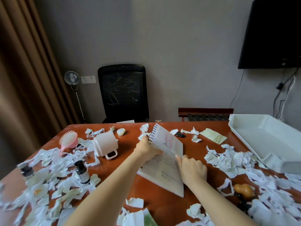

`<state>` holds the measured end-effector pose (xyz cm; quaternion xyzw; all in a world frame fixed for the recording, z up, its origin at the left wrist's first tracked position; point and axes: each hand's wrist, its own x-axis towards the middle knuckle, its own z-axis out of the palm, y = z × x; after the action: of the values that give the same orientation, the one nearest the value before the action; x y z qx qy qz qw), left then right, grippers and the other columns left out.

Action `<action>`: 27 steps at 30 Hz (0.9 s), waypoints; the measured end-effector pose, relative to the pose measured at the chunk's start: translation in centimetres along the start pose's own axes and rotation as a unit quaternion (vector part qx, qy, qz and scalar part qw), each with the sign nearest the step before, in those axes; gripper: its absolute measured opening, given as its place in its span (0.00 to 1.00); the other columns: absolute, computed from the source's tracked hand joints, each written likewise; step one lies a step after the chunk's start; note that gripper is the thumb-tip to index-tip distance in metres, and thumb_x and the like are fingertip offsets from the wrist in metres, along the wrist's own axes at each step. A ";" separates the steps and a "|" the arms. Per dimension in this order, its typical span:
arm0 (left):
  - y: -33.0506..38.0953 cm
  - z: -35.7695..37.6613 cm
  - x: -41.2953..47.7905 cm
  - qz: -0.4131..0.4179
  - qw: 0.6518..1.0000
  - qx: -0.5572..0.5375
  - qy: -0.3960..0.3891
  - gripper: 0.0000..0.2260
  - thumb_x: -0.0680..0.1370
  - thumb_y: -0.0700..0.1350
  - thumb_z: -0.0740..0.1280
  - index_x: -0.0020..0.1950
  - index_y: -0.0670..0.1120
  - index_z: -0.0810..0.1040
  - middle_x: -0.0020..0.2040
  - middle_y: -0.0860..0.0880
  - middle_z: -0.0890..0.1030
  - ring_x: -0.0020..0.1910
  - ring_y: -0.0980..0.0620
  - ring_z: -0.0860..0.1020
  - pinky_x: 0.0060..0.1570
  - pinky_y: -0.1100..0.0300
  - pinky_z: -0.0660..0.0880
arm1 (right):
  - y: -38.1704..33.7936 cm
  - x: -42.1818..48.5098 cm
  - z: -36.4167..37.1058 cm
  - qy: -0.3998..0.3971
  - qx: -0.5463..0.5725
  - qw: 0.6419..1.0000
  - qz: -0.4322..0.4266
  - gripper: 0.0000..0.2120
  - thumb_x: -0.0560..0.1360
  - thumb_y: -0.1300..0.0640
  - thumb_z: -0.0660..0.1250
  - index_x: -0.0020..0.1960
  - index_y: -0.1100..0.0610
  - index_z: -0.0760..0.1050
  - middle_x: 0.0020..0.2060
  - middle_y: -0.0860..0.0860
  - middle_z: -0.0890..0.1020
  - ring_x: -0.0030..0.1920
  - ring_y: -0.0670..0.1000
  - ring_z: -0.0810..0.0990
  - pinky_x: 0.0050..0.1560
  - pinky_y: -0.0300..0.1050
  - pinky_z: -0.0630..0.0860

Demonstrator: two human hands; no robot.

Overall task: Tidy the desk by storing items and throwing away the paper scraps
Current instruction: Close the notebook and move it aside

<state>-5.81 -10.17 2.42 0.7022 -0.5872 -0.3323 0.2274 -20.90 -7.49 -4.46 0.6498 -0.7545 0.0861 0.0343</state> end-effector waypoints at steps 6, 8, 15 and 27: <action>1.7 -2.0 -2.3 0.073 0.995 -0.055 0.031 0.22 0.70 0.47 0.74 0.60 0.48 0.68 0.53 0.48 0.77 0.49 0.50 0.78 0.46 0.58 0.76 | -0.4 -0.7 -3.4 -0.085 0.236 0.967 0.047 0.29 0.80 0.39 0.39 0.64 0.53 0.70 0.57 0.52 0.78 0.59 0.55 0.77 0.52 0.47 0.72; 2.4 -2.8 -3.4 0.104 0.988 -0.104 0.041 0.20 0.70 0.46 0.74 0.56 0.48 0.70 0.51 0.49 0.79 0.46 0.50 0.80 0.43 0.57 0.78 | -0.5 -0.6 -4.7 -0.109 0.370 0.921 0.046 0.28 0.79 0.38 0.42 0.67 0.54 0.68 0.55 0.52 0.77 0.57 0.55 0.77 0.54 0.48 0.75; 3.9 -2.7 -11.0 0.171 0.932 -0.315 0.051 0.14 0.72 0.42 0.72 0.55 0.46 0.73 0.49 0.48 0.82 0.43 0.51 0.82 0.38 0.58 0.81 | 2.6 -3.4 -11.0 -0.050 0.584 0.810 0.025 0.16 0.78 0.44 0.60 0.59 0.53 0.70 0.54 0.48 0.79 0.52 0.48 0.78 0.47 0.45 0.74; 8.3 7.9 -21.7 0.227 0.899 -0.375 -0.020 0.17 0.77 0.43 0.65 0.63 0.50 0.64 0.59 0.51 0.76 0.55 0.52 0.77 0.50 0.56 0.76 | 14.7 -11.4 -12.3 0.126 0.573 0.809 0.037 0.29 0.66 0.35 0.68 0.61 0.49 0.74 0.55 0.45 0.81 0.56 0.49 0.80 0.58 0.52 0.76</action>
<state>-19.19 9.87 7.32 0.4057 -0.5670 -0.4814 0.5312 -34.42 7.87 4.47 0.5063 -0.5806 0.5854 -0.2526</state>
